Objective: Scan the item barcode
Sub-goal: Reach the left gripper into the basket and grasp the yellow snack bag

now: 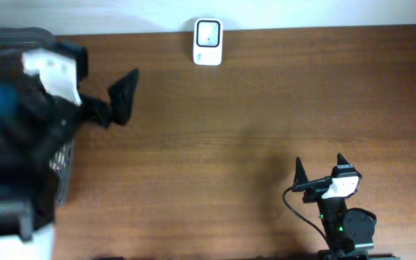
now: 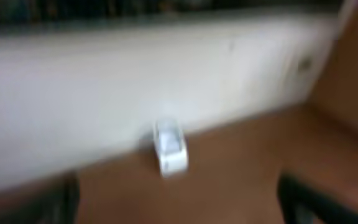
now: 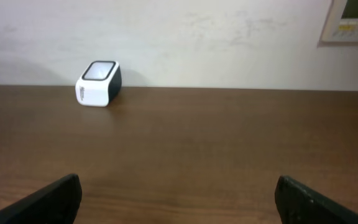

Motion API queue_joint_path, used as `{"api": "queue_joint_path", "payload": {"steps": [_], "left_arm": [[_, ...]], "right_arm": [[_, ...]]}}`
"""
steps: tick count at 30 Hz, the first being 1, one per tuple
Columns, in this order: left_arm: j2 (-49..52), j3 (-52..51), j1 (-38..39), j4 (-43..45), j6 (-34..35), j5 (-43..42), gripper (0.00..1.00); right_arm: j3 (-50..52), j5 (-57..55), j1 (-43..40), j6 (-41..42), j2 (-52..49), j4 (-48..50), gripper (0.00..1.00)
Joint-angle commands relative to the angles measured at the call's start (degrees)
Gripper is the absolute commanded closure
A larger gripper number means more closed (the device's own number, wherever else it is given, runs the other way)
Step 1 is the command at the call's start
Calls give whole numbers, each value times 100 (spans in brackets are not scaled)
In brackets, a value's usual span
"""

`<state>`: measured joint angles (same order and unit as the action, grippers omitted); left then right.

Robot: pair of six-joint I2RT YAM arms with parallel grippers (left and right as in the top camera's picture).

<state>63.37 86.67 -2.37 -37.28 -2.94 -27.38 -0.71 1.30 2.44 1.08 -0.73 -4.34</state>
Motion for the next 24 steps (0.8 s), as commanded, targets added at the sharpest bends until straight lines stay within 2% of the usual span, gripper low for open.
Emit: {"api": "queue_joint_path", "payload": {"steps": [1, 3, 4, 5, 7, 8, 9, 10, 11, 14, 19, 24], "left_arm": [[1576, 2479, -610, -1650, 144, 1023, 1], [2153, 2931, -1624, -1790, 1333, 1727, 1], [2426, 2931, -2455, -1816, 1687, 1775, 1], [2553, 2931, -2758, -2006, 1685, 1775, 1], [2721, 2929, -3088, -2658, 1687, 1926, 1], [2811, 2929, -3169, -2872, 2055, 2608, 1], [2916, 2914, -3189, -3145, 2769, 3475, 1], [3021, 2855, -3189, -3362, 3270, 3982, 1], [3134, 2785, -3189, -3469, 3467, 4089, 1], [3526, 2566, -3193, -3827, 3735, 4072, 1], [4212, 2015, -3193, -3788, 3768, 4072, 1], [4671, 1165, -3193, -2953, 3770, 4072, 0]], "right_arm": [[39, -31, -26, 2, 44, -22, 1], [39, -31, -26, 2, 44, -22, 2], [39, -31, -26, 2, 44, -22, 2], [39, -31, -26, 2, 42, -22, 2], [39, -31, -26, 2, 42, -22, 1], [39, -31, -26, 2, 44, -22, 2], [39, -31, -26, 2, 42, -22, 1], [39, -31, -26, 2, 42, -22, 1], [39, -31, -26, 2, 44, -22, 2], [39, -31, -26, 2, 42, -22, 2], [39, -31, -26, 2, 42, -22, 2], [39, -31, -26, 2, 42, -22, 2]]}}
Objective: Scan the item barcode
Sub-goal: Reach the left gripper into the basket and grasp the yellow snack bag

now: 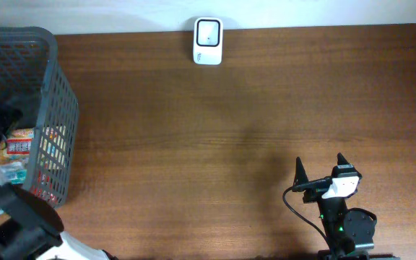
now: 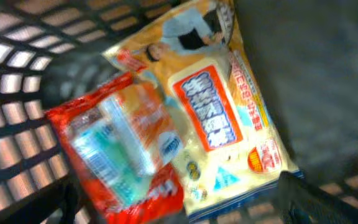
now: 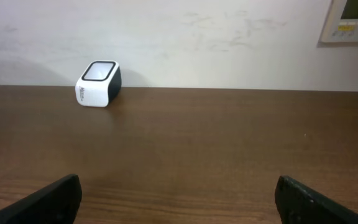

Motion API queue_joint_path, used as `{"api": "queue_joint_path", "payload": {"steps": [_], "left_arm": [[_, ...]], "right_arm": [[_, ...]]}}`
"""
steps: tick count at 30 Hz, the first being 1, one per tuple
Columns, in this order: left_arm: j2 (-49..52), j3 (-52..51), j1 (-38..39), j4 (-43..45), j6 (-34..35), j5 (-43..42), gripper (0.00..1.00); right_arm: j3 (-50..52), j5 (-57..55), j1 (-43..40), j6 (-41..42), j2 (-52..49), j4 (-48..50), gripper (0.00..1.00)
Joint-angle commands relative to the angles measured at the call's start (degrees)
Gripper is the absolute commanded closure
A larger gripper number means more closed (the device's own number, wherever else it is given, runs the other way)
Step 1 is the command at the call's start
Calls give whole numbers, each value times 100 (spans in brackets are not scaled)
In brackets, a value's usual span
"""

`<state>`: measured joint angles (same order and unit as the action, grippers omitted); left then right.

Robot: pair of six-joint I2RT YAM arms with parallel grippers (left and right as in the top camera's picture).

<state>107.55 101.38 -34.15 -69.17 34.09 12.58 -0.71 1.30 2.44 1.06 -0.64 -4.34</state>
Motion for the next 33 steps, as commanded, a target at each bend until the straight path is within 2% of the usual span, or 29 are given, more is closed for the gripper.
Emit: {"api": "queue_joint_path", "payload": {"steps": [1, 3, 6, 10, 12, 15, 17, 18, 21, 22, 23, 24, 25, 27, 30, 32, 33], "left_arm": [[321, -409, -15, 374, 68, 76, 6], [605, -461, -15, 511, 66, 79, 21], [986, -461, -17, 507, 66, 79, 22], [1008, -461, -15, 507, 63, 144, 26], [1008, -461, -17, 378, 59, 234, 30], [1008, -459, -15, 643, -201, 227, 44], [1008, -461, -15, 697, -463, 186, 29], [1008, -461, -15, 791, -459, 184, 26], [1010, -461, -15, 1432, -463, 153, 27], [1010, -461, -15, 1519, -468, 4, 33], [1010, -461, -15, 1683, -787, -531, 35], [1012, -461, -13, 1849, -1202, -1047, 27], [1012, -463, -15, 1869, -1239, -1117, 9], [1102, -494, -2, 1878, -1327, -1268, 1], [1364, -494, 50, 1974, -1427, -1602, 1], [1572, -496, 184, 2013, -1451, -1381, 0], [1729, -498, 297, 1978, -1447, -798, 14]], "right_arm": [[39, -31, -26, 4, 33, -22, 2], [39, -31, -26, 4, 33, -22, 2], [39, -31, -26, 4, 35, -22, 2], [39, -31, -26, 4, 33, -22, 2], [39, -31, -26, 4, 33, -22, 2], [39, -31, -26, 4, 33, -22, 2], [39, -31, -26, 4, 33, -22, 2], [39, -31, -26, 4, 35, -22, 2], [39, -31, -26, 4, 35, -22, 2], [39, -31, -26, 4, 35, -22, 2], [39, -31, -26, 4, 33, -22, 2], [39, -31, -26, 4, 35, -22, 2], [39, -31, -26, 4, 35, -22, 2], [39, -31, -26, 4, 33, -22, 2], [39, -31, -26, 4, 35, -22, 2], [39, -31, -26, 4, 35, -22, 2], [39, -31, -26, 4, 35, -22, 2]]}}
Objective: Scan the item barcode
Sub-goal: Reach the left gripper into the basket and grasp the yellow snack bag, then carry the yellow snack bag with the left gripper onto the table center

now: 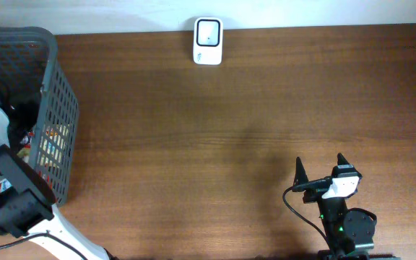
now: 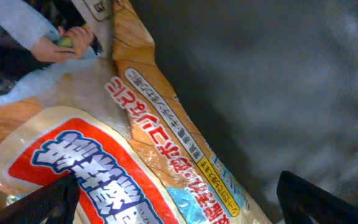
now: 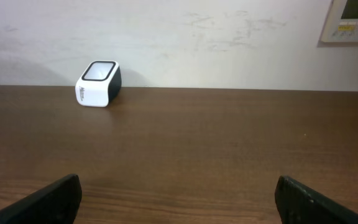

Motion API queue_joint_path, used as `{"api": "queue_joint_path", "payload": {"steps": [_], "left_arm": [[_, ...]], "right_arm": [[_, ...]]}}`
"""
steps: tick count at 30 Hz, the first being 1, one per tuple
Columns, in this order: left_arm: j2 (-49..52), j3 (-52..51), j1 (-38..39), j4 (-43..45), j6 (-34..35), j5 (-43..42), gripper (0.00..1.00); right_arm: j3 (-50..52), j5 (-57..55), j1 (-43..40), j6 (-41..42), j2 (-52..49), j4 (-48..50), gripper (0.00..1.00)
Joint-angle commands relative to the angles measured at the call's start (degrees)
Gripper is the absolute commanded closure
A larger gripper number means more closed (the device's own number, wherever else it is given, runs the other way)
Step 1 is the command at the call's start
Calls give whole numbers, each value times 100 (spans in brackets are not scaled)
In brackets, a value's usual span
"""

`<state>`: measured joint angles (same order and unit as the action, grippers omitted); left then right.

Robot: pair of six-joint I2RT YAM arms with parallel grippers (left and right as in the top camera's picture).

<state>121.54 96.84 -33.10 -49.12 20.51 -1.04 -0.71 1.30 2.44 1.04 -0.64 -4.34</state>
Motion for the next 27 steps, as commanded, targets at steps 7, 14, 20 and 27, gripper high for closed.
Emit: {"api": "queue_joint_path", "payload": {"steps": [7, 14, 20, 27], "left_arm": [[417, 57, 291, -365, -90, 1606, 100], [-2330, 1628, 291, -960, -44, -46, 100], [-3554, 1626, 1419, -688, -50, -3370, 100], [-2092, 1624, 5471, -608, -350, -1351, 100]], "right_arm": [[39, -31, -26, 7, 33, -22, 2], [39, -31, -26, 7, 35, -22, 2], [39, -31, -26, 7, 35, -22, 2], [39, -31, -26, 7, 35, -22, 2]]}}
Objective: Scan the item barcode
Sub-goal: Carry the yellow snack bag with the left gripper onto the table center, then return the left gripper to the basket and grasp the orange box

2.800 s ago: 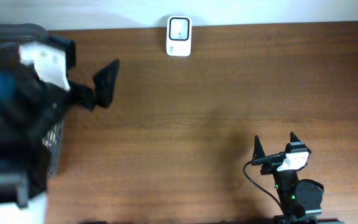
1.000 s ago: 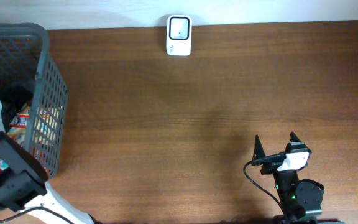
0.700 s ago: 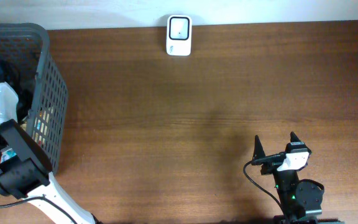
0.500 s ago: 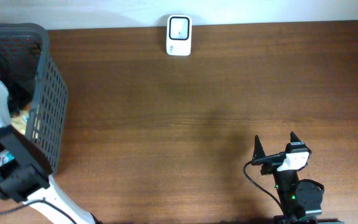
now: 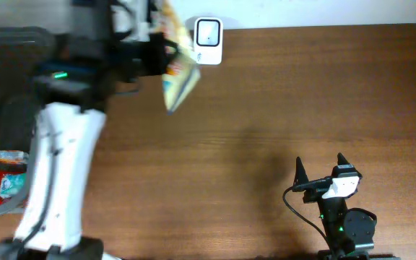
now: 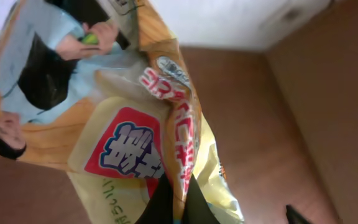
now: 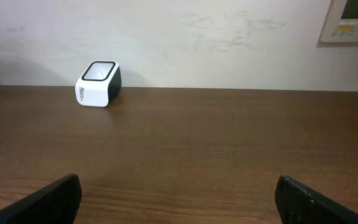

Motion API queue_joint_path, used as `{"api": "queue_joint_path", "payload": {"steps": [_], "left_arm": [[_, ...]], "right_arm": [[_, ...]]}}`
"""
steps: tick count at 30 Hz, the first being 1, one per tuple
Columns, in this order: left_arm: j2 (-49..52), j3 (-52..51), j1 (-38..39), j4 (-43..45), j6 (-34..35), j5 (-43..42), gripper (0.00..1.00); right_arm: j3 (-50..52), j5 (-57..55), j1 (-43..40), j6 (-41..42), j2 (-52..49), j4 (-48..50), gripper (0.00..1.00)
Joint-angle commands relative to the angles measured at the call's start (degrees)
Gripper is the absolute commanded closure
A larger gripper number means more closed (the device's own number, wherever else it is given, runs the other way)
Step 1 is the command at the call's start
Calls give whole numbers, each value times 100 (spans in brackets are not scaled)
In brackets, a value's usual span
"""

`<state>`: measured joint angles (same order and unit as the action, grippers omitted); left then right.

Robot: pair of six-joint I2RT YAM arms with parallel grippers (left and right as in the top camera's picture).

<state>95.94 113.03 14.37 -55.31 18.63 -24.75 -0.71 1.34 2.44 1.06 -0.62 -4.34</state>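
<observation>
My left gripper (image 6: pixel 176 202) is shut on a fold of a yellow and orange snack bag (image 6: pixel 129 124) and holds it up in the air. In the overhead view the bag (image 5: pixel 175 76) hangs just left of the white barcode scanner (image 5: pixel 208 32) at the table's far edge. No barcode shows on the bag's visible face. The right gripper (image 7: pixel 178 202) rests open near the front right (image 5: pixel 318 172), with nothing between its fingers. It faces the scanner (image 7: pixel 98 84) from far off.
A dark mesh basket stands at the left edge, partly covered by my left arm; a red packet (image 5: pixel 2 184) lies in it. A wall runs behind the table, with a control panel (image 7: pixel 353 18) on it.
My left gripper was open down in the basket, close over the yellow bag. Now it is shut on that bag and holds it beside the scanner. The right arm has not moved.
The left arm stood open over the basket's rim, facing the scanner. Then it looked down on a red packet and the yellow bag in the basket, then hung close over the yellow bag. Now the bag is out, held by the scanner.
</observation>
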Motion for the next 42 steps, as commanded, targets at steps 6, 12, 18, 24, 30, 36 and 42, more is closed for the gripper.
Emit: {"api": "queue_joint_path", "payload": {"steps": [6, 12, 18, 24, 30, 36, 42], "left_arm": [[2787, 4, 2308, 713, -160, 2712, 100], [3324, 262, 2640, 850, -1211, 3021, 1], [1414, 1318, 1438, -916, -1189, 4024, 1], [35, 1318, -1292, -2444, 146, 4214, 1], [162, 525, -4553, -2487, 1222, 3571, 0], [758, -1714, -4723, -470, 1220, 3576, 1], [2203, -1738, -5069, -417, 1220, 4153, 9]], "right_arm": [[39, -35, -26, 4, 33, -22, 2], [39, -35, -26, 4, 33, -22, 2], [39, -35, -26, 4, 31, -22, 2], [39, -35, -26, 4, 31, -22, 2], [39, -35, -26, 4, 31, -22, 1], [39, -35, -26, 4, 31, -22, 2], [39, -35, -26, 4, 31, -22, 2]]}}
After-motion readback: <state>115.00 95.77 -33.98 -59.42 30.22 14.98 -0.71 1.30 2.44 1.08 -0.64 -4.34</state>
